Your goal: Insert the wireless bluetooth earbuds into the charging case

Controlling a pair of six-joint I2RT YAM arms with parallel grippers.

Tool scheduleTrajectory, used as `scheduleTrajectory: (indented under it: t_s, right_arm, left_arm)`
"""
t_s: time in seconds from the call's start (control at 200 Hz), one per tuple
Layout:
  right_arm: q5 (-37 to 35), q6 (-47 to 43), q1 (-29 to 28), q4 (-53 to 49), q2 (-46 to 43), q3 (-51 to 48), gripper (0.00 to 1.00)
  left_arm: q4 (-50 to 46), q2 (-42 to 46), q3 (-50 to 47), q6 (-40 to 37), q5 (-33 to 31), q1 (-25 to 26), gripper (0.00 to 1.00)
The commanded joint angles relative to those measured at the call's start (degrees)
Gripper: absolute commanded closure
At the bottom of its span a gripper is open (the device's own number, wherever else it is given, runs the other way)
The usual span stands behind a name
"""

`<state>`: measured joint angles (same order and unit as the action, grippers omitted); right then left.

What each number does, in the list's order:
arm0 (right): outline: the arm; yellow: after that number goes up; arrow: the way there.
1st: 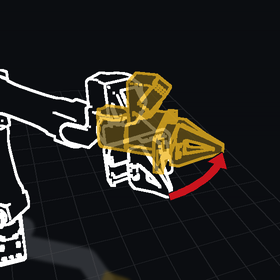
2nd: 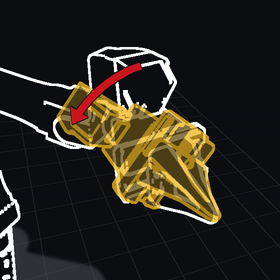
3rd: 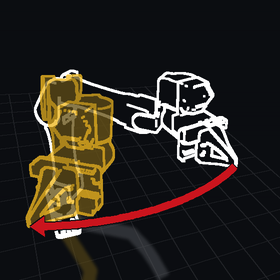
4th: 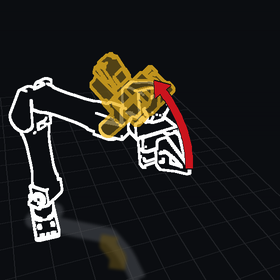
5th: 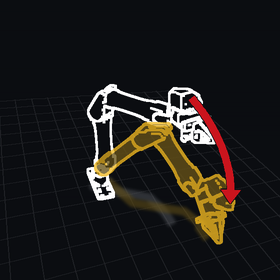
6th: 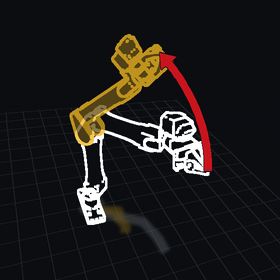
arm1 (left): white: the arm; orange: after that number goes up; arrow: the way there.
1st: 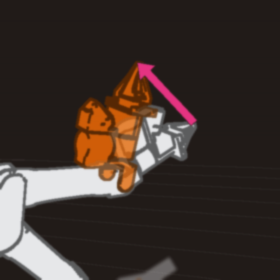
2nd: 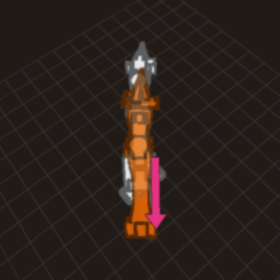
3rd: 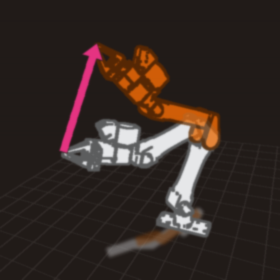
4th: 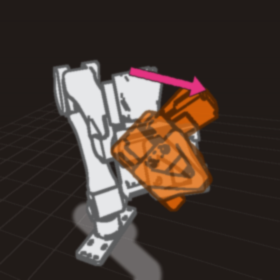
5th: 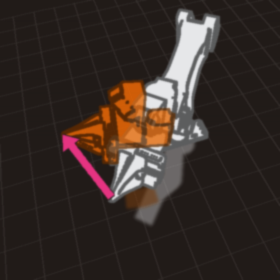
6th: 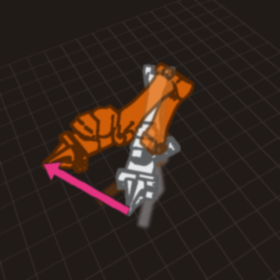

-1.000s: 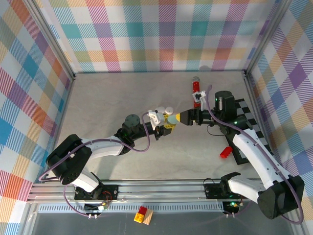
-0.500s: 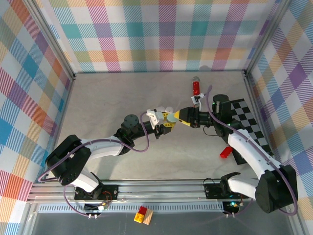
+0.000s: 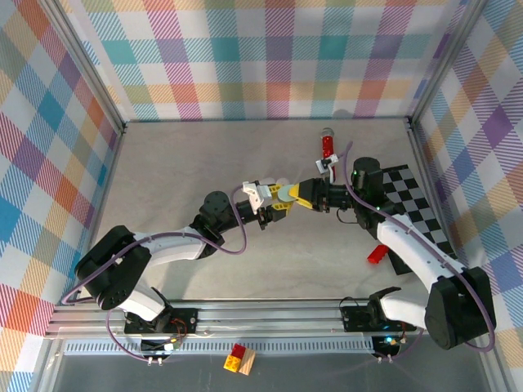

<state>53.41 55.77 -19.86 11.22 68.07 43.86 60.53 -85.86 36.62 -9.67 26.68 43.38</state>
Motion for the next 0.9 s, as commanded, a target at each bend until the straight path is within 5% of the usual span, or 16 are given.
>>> scheduleTrajectory:
  t_s: [0.0,0.2,0.325,0.51,0.68,0.895]
  right_arm:
    - [1.44,-0.12,-0.71,4.04,0.47,-0.08,0.74]
    - [-2.26,-2.32,-0.06,0.48,0.27,-0.08,0.85]
    - [-6.99,-5.74,0.93,-4.02,-1.45,-0.41,0.85]
    - [-14.57,-9.23,3.38,-8.63,-2.95,-3.05,0.86]
    - [-20.79,-10.39,4.82,-9.43,-0.97,-6.19,0.86]
    - [-24.96,-11.94,5.00,-8.76,5.23,-7.95,0.86]
  left_arm:
    - [0.03,0.51,0.82,0.49,0.83,0.46,0.67]
    - [-1.03,1.18,0.12,0.10,0.58,0.44,0.61]
    - [-3.77,2.55,-0.72,-0.39,-0.30,0.42,0.32]
    - [-11.52,5.62,-2.50,-1.44,-0.35,0.41,0.11]
    - [-18.88,8.36,-4.67,-2.45,-1.45,0.44,0.01]
    - [-25.72,9.53,-6.16,-3.55,-1.80,0.45,0.00]
